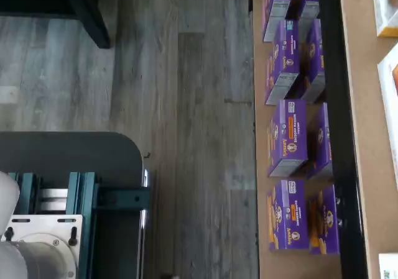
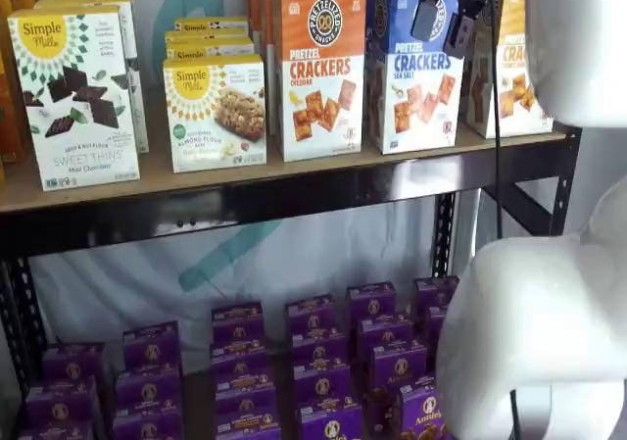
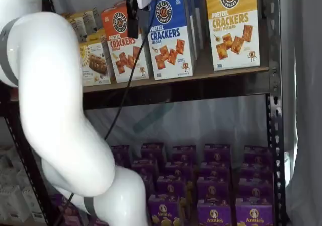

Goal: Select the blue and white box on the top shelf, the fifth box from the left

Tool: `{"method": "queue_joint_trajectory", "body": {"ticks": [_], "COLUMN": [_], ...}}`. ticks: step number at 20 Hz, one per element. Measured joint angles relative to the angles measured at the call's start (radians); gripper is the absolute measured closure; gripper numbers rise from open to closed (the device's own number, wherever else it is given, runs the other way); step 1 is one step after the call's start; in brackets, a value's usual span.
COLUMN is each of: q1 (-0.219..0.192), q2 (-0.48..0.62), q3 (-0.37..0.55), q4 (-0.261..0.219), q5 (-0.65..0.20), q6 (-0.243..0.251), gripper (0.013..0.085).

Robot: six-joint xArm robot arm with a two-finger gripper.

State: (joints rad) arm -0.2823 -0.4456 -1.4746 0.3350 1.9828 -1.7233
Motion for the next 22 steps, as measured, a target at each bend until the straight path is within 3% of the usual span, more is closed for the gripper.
{"method": "queue_joint_trajectory", "body": {"ticks": [3,8,14,19,22], "q1": [0.038,0.033,-0.038,-0.102,-0.131], "q2": [-0.027,-0.057,-0.087,-0.077,-0.058], "q3": [0.03,0.066,0.082,0.051,0.017], "q4": [-0.063,-0.047,0.09,0.207,0.251], "q5": [-0.038,-0.072,-0.13,-0.122,-0.102], "q6": [0.01,0.011,0.001,0.003,0.005], "gripper": [0.013,0.013,0.013,0.013,0.013]}}
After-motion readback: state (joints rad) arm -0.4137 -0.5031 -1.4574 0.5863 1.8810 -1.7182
